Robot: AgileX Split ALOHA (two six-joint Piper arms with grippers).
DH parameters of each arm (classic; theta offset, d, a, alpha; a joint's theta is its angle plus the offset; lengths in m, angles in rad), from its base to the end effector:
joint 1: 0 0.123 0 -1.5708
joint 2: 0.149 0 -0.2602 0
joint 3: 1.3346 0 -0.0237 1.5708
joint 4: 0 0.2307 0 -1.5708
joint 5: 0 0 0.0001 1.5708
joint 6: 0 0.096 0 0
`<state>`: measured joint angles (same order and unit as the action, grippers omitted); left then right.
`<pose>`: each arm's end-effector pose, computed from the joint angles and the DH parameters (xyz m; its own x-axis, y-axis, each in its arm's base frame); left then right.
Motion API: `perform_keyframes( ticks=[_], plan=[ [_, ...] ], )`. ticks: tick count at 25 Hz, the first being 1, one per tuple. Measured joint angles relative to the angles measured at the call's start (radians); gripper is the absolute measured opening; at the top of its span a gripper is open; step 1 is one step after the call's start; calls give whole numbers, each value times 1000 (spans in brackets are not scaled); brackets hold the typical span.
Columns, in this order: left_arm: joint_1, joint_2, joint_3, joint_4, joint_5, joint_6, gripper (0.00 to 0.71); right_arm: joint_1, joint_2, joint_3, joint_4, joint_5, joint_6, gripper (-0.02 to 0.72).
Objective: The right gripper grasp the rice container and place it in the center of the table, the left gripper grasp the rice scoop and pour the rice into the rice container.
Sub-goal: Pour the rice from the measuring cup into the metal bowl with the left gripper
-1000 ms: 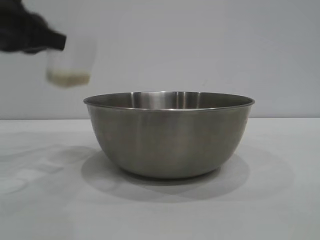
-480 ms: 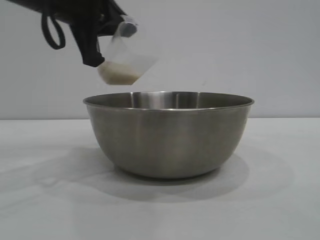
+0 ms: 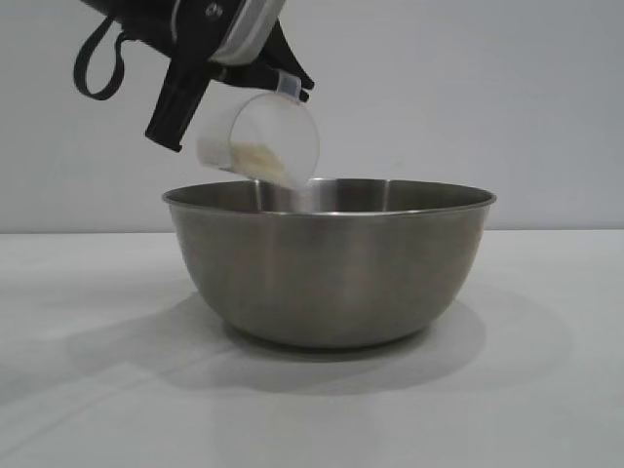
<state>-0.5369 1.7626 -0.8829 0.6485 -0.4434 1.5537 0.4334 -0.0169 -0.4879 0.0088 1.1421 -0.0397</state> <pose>0.2881 -0.2004 0.1818 0.7788 0.4747 0.4101 -0.0840 -0.5689 0.8181 0.0016 0.0016 0.2554 -0.4588 -0.2520 -0.8521 -0.4430 0.8962 -0.0265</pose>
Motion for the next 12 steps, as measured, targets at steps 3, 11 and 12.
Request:
perform_keyframes(
  ticks=[3, 11, 12],
  plan=[
    [-9, 0, -29, 59, 19, 4, 0, 0, 0, 0, 0, 0, 0, 472],
    [-54, 0, -69, 213, 20, 17, 0, 0, 0, 0, 0, 0, 0, 472],
    [-56, 0, -69, 231, 20, 18, 0, 0, 0, 0, 0, 0, 0, 472]
  ],
)
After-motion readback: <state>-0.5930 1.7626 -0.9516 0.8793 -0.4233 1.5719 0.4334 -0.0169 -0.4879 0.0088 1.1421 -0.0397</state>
